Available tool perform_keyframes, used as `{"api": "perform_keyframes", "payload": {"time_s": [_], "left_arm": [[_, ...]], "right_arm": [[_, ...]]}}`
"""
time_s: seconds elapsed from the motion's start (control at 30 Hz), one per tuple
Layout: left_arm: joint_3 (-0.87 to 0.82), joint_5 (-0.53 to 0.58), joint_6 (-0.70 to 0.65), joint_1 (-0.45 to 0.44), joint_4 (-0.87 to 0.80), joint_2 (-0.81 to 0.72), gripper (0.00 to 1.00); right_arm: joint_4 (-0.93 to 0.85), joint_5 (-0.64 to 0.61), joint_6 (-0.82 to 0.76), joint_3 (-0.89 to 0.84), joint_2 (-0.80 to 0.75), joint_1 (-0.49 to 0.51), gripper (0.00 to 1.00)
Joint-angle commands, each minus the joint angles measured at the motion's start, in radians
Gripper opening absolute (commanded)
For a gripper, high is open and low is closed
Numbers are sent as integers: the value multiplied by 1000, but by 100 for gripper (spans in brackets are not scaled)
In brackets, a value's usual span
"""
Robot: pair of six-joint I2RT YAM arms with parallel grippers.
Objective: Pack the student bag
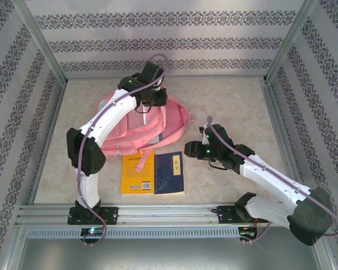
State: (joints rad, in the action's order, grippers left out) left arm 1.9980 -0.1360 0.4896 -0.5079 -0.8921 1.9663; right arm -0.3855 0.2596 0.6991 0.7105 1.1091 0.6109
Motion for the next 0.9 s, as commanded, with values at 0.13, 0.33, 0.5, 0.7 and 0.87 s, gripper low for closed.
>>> {"api": "perform_keyframes", "payload": {"time_s": [0.13,0.33,0.5,0.7,0.87], "left_arm": [[-147,-49,24,16,74,-200,51],[-533,-135,78,10,176,-447,48],[-835,-188,134,-23,235,-586,38],[-1057,-261,214,-87,344,-625,28],[-1144,-289,259,-125,413,-569,25]], "right_arm": [[-32,152,-16,-25,102,-24,60],[41,273,12,-25,223,-42,60],[93,325,36,-28,314,-48,59],[141,357,71,-34,400,-63,58],[169,363,89,-28,438,-69,58]]}}
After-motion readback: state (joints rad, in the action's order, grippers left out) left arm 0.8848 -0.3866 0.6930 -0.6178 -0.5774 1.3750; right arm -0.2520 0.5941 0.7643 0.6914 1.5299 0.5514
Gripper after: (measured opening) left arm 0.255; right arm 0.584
